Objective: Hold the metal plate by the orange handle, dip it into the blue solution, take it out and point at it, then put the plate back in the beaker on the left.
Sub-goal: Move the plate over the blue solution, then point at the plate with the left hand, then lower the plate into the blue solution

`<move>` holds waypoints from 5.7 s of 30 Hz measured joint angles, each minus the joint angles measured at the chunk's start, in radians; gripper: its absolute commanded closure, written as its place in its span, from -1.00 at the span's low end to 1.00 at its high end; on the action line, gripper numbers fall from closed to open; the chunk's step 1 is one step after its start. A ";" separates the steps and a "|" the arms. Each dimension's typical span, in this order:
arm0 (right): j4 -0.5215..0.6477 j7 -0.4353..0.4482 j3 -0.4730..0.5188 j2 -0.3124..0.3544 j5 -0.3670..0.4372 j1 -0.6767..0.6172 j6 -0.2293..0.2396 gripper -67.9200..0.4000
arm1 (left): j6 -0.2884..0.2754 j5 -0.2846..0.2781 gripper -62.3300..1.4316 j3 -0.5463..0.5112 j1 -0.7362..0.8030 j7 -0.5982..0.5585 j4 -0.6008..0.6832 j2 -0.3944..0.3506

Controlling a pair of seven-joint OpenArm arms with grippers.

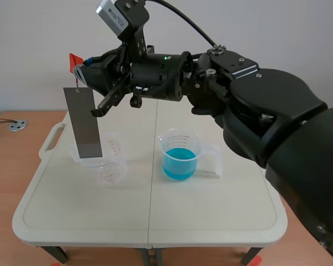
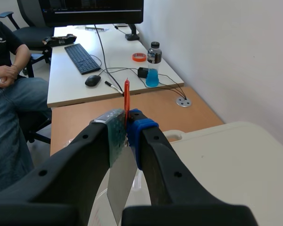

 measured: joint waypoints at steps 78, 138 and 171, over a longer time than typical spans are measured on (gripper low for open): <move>0.468 -0.625 0.554 0.198 0.430 -0.207 0.004 0.95 | -0.128 0.171 0.89 0.572 -1.305 0.095 -0.407 0.060; 0.468 -0.676 0.554 0.198 0.448 -0.207 0.004 0.95 | -0.056 0.423 0.89 0.462 -1.168 0.055 -0.354 0.209; 0.468 -0.676 0.554 0.169 0.417 -0.282 0.004 0.95 | -0.037 0.412 0.89 0.023 -0.145 -0.175 -0.113 0.098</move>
